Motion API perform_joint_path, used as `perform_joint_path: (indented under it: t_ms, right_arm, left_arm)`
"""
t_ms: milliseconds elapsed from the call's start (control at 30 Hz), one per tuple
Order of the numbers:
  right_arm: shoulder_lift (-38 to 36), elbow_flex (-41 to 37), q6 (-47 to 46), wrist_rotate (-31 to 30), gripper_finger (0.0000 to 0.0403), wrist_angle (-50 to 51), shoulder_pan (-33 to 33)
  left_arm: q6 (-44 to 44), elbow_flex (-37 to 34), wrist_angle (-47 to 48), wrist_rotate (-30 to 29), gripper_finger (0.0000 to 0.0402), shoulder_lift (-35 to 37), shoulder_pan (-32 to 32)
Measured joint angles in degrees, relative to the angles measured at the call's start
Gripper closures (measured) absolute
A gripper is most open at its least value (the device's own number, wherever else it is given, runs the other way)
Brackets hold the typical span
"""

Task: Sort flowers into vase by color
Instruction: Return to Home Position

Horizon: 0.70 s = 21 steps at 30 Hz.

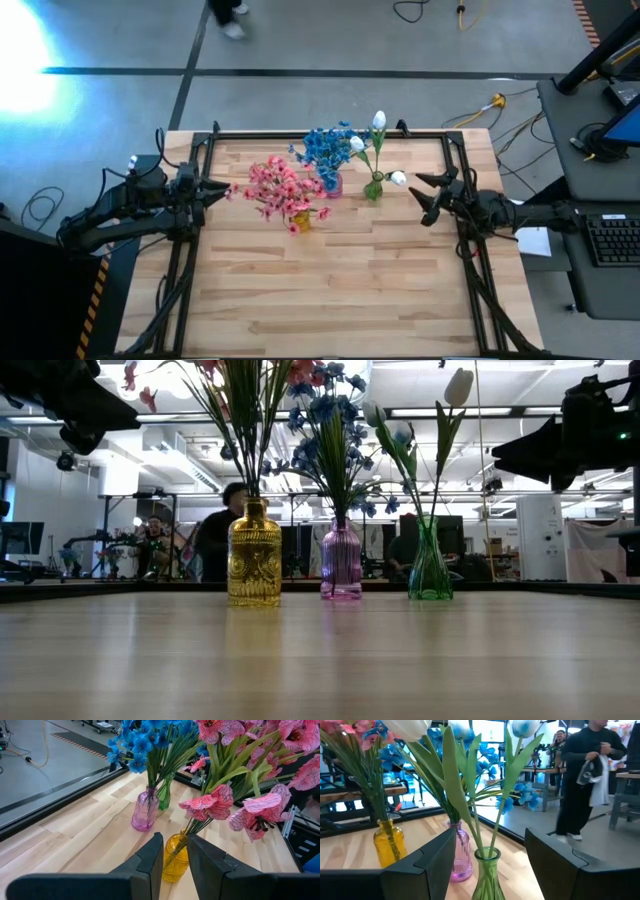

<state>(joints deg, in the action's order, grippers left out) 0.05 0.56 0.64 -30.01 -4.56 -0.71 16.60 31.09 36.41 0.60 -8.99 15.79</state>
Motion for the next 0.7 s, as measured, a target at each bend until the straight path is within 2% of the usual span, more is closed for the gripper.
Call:
perform_joint_path:
  t_ms: [700]
  right_arm:
    - [2.27,0.04,-0.08,0.01,0.0174,-0.23,0.0]
  left_arm:
    - [0.0,0.0,-0.01,-0.02,0.0327,0.02,0.0]
